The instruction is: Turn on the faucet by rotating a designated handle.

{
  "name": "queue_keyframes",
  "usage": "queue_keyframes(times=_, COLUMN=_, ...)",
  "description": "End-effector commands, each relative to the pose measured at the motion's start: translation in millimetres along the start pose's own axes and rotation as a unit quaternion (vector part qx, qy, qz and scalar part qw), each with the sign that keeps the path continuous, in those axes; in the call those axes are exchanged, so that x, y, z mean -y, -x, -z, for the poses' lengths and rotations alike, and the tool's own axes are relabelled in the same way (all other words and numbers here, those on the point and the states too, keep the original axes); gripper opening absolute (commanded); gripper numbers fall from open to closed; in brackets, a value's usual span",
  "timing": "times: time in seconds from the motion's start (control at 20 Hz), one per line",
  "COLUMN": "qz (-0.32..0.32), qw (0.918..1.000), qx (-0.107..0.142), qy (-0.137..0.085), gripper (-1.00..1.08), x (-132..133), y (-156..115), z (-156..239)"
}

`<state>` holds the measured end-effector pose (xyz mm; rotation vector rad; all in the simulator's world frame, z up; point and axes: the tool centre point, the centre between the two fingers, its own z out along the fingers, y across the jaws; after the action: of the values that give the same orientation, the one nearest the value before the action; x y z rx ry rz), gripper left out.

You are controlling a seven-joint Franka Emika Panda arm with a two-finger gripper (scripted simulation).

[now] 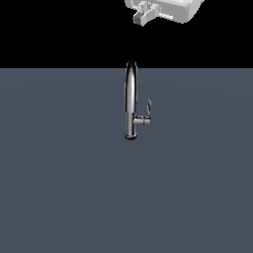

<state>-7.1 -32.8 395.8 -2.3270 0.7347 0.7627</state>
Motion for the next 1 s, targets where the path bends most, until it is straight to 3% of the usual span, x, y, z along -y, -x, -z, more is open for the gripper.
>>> queue_keyframes(times=0.0, qz=-0.019, qw=0.9994, qx=0.018, qy=-0.021, gripper=-1.00, x=1.3, y=-17.2, z=0.5)
queue_keyframes(times=0.25, qz=-0.058, qw=0.9948, qx=0.056, qy=-0.063, gripper=-1.00, x=1.9, y=-52.5, z=-0.5)
queue_keyframes(times=0.5, qz=-0.100, qw=0.9845, qx=0.096, qy=-0.108, gripper=-1.00, x=-0.3, y=-89.9, z=-4.4)
queue_keyframes(times=0.7, qz=-0.136, qw=0.9713, qx=0.129, qy=-0.146, gripper=-1.00, x=-4.3, y=-121.5, z=-10.3)
queue_keyframes(times=0.95, qz=-0.184, qw=0.9473, qx=0.174, qy=-0.197, gripper=-1.00, x=-12.2, y=-162.7, z=-22.2)
